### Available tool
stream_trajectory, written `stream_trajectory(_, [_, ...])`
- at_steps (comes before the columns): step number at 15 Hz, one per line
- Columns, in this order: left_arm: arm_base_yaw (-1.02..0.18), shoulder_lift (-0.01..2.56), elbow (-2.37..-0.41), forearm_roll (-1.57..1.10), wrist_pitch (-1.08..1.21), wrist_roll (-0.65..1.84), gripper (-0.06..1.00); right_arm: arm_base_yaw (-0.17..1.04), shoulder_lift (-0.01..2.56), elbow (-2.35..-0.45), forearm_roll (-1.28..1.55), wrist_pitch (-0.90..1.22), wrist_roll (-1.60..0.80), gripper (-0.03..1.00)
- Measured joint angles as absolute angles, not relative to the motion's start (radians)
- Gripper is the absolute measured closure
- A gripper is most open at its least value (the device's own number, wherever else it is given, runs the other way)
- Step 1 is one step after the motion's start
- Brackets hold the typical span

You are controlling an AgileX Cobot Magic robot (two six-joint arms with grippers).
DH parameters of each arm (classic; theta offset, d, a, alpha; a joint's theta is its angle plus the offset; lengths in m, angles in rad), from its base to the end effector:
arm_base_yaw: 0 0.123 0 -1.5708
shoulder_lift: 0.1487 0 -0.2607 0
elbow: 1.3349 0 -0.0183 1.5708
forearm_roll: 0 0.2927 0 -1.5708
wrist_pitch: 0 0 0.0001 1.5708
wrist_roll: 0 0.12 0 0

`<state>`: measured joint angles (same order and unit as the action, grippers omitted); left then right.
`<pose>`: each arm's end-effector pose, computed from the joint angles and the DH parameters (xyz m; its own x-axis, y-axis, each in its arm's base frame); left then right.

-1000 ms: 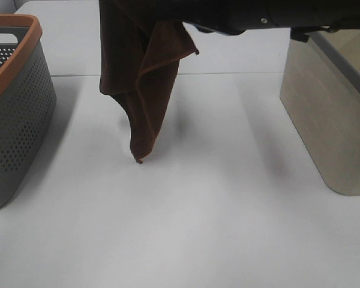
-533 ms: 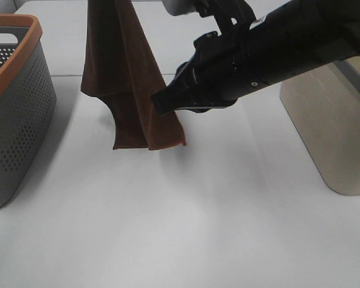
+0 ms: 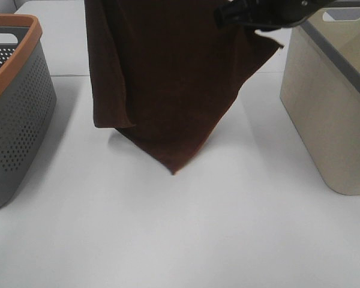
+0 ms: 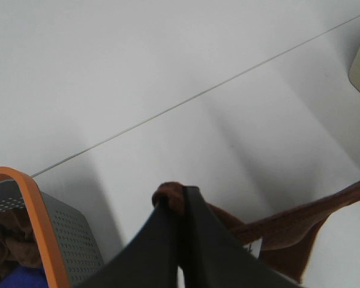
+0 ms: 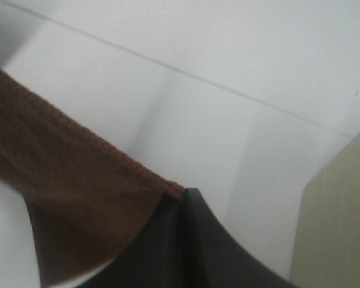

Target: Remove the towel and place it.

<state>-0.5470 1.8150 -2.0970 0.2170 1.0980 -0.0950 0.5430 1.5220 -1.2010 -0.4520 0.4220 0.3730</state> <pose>0.4004 -0.2169 0.4089 -0.5606 0.3472 -0.7517 0.3902 0.9115 0.1301 0.3631 0.1940 0.2639 -0.4785 -0.3393 -0.8099 -0.4049 0.9037 -0.1393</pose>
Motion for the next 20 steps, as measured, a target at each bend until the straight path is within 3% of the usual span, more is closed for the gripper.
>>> stream_trajectory(7, [-0.542,1.913,-2.097,0.398,0.777,-0.095,0.94,0.381,1.705,-1.476,-0.46,0.312,0.267,0.97])
stream_trajectory(13, [-0.374,2.125,-2.097,0.422,0.325,-0.095,0.94,0.347,1.965,-1.736,-0.594,0.185,0.259,0.97])
stream_trajectory(16, [-0.375,2.179,-2.097,0.405,0.386,-0.095,0.94,0.348,2.007,-1.74,-0.577,0.253,0.259,0.97])
stream_trajectory(20, [-0.443,2.195,-2.097,0.327,0.752,-0.091,0.94,0.35,2.011,-1.74,-0.351,0.494,0.227,0.97])
